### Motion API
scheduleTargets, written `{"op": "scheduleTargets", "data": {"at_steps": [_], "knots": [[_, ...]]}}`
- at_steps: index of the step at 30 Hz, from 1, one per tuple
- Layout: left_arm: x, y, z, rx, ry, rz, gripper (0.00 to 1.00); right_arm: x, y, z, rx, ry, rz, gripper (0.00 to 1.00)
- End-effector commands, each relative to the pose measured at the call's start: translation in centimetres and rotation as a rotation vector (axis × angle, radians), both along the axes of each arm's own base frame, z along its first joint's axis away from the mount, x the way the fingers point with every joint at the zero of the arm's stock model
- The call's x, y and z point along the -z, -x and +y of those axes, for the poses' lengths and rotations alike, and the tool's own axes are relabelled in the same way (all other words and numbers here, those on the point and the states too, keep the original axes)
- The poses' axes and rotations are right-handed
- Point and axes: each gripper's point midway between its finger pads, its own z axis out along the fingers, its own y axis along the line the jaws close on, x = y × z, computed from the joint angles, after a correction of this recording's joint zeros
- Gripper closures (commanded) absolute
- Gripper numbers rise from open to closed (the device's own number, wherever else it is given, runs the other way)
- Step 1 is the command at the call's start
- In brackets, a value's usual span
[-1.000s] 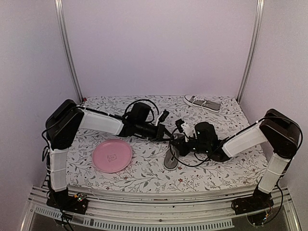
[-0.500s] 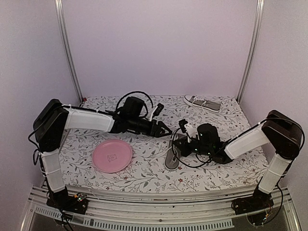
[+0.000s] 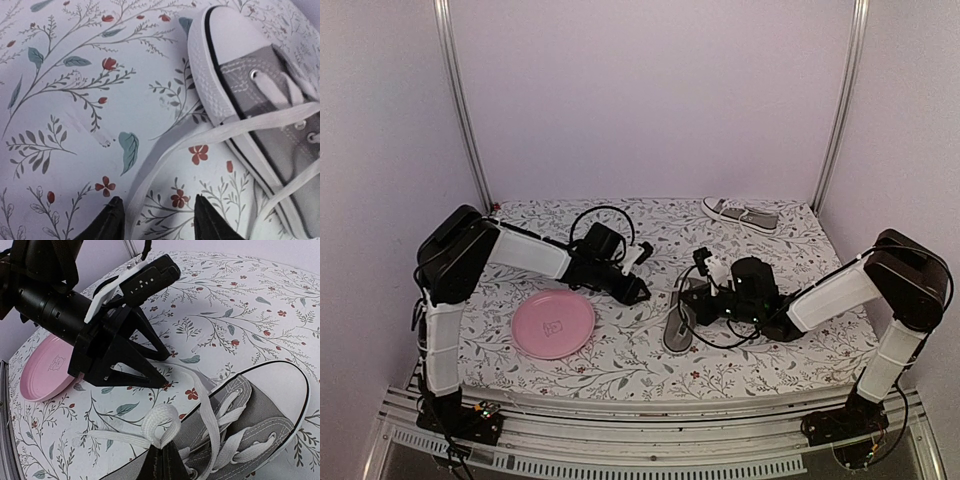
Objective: Tie the shoes
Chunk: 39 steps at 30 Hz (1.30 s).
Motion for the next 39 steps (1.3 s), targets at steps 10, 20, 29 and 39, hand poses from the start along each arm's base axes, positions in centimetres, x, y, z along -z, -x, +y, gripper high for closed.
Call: {"op": "scheduleTargets", "data": {"at_steps": [10, 20, 29, 39], "knots": [[2.4, -1.4, 0.0, 0.087, -0.156, -0.147, 0.56, -1.2, 0.0, 0.3, 0.003, -0.042, -0.018, 0.98], [4.8, 0.3, 0.4, 0.125, -0.297, -0.193, 0.88, -1.7, -0.4, 0.2, 0.017, -0.050, -0.031, 0.98], [0.7, 2.3, 0.3, 0.015, -0.149, -0.218, 1.00, -2.1, -0.5, 0.2, 0.028, -0.061, -0.034, 0.98], [-10.9, 11.6, -3.6, 0.083, 0.461, 0.227, 1.00, -2.4, -1.0, 0.6, 0.042, -0.078, 0.001, 0.98]]}}
